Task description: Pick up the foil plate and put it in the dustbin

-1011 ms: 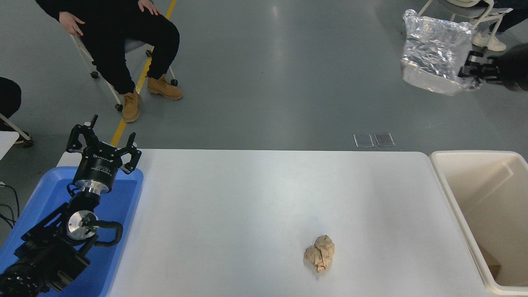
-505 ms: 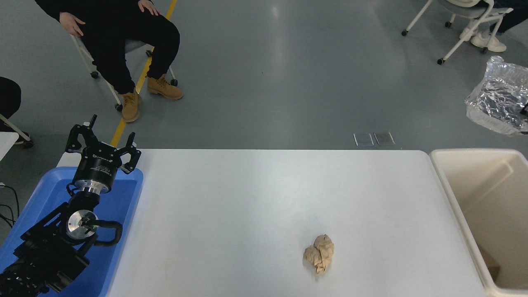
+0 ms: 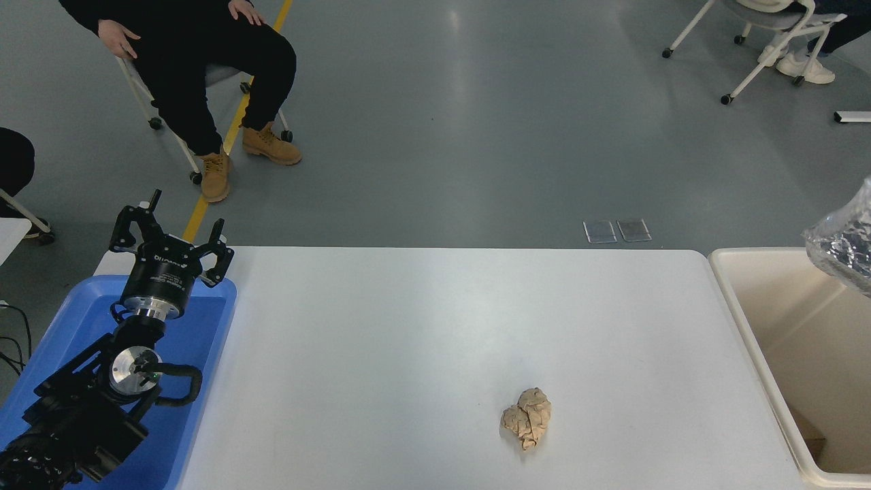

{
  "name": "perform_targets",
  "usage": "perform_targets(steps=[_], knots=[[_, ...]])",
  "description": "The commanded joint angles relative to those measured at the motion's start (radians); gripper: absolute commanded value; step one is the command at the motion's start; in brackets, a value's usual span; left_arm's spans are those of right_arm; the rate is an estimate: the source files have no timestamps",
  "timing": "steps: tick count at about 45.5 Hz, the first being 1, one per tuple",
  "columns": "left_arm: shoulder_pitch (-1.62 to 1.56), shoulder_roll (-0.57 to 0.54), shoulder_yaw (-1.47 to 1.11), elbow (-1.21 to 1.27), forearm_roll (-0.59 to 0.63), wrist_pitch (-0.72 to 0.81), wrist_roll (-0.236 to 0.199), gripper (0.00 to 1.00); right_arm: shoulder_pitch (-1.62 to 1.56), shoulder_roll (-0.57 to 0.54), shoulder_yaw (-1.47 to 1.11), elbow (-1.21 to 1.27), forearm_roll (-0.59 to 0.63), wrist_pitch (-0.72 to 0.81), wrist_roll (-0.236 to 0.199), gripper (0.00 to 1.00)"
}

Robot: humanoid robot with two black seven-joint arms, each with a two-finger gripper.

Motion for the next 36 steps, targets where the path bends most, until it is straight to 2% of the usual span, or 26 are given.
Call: perform_targets(steps=[1,20,21,24,27,36], knots=[[0.0,0.0,0.0,0.0,0.0,0.0,0.0,0.99,-0.167,-0.001,0.203,-0.002,0.015,-0.071,-0.041,0.0],[0.0,0.0,0.0,0.0,0.0,0.0,0.0,0.99,-0.216,0.001,0.283,-0.005,0.015,-0.102,-0.041,0.0],[0.0,0.0,0.0,0.0,0.0,0.0,0.0,0.99,-0.216,0.001,0.284,-0.003,0.011,-0.104,-0.04,0.02],[0.0,0.0,0.0,0.0,0.0,0.0,0.0,0.99,-0.215,0.002,0.284,-0.006,0.005,-0.121,-0.04,0.55],[0.0,0.0,0.0,0.0,0.0,0.0,0.0,0.99,-0.213,0.001,0.286,-0.037,-0.003,-0.147,-0.038,0.98],[0.0,0.0,-0.001,0.0,0.0,0.0,0.0,0.99,-0.158,0.031,0.333,-0.068,-0.08,-0.147,-0.04,1.0]])
